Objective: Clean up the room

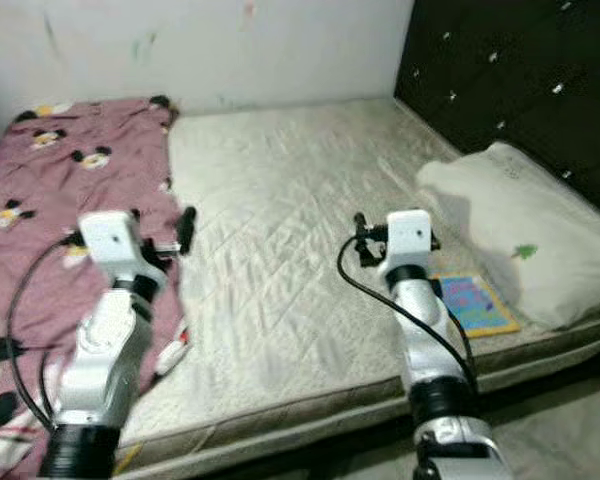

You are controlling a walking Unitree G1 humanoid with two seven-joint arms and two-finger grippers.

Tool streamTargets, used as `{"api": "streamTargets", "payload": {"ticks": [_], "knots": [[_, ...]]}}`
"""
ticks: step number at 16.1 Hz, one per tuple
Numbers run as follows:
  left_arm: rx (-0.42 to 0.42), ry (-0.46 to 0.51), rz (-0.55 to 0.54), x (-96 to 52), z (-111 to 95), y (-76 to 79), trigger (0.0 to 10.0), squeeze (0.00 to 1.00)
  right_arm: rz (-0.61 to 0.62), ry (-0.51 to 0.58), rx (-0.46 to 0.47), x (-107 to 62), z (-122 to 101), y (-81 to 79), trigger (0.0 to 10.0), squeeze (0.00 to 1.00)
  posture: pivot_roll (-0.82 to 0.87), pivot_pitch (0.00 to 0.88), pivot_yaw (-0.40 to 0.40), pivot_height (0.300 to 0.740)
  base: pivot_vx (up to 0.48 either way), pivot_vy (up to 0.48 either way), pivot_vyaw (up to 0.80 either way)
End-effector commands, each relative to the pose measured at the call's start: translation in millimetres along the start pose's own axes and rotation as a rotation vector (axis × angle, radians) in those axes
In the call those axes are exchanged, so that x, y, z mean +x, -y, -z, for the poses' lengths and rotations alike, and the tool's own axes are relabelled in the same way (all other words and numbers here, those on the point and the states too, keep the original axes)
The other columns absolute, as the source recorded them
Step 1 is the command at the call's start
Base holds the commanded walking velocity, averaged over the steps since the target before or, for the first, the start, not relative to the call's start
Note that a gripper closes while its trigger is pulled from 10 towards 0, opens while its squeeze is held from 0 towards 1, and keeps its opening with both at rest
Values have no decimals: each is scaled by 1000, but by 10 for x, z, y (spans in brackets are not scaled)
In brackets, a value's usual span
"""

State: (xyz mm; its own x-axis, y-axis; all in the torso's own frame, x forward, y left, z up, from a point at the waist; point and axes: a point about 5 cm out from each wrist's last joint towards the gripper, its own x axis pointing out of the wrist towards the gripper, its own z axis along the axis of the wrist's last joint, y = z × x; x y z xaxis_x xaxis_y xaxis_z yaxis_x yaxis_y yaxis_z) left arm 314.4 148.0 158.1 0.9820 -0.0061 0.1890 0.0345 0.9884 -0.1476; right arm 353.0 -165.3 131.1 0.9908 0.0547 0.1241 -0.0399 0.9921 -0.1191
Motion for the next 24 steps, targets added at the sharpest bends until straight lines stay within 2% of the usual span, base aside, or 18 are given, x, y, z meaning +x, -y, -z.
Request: {"api": "streamTargets", "payload": {"ticks": [1, 3, 15, 24], "knots": [[-2, -23, -29, -32, 37, -75, 10000, 0, -24, 9, 9, 7, -17, -93, 10000, 0, 5, 0, -8, 740, 0, 0, 0], [-7, -25, -32, -37, 47, -77, 10000, 0, -23, 8, 8, 2, -10, -86, 10000, 0, 4, 0, -9, 740, 0, 0, 0], [-36, -31, -14, -37, 58, -47, 10000, 0, -30, -5, 4, 5, 13, -85, 10000, 0, 3, 0, -14, 740, 0, 479, 0], [-42, -24, -22, 7, 42, -36, 10000, 0, -54, 8, -5, 78, -48, -119, 10000, 0, -21, 0, -7, 740, 0, 476, 0]]}}
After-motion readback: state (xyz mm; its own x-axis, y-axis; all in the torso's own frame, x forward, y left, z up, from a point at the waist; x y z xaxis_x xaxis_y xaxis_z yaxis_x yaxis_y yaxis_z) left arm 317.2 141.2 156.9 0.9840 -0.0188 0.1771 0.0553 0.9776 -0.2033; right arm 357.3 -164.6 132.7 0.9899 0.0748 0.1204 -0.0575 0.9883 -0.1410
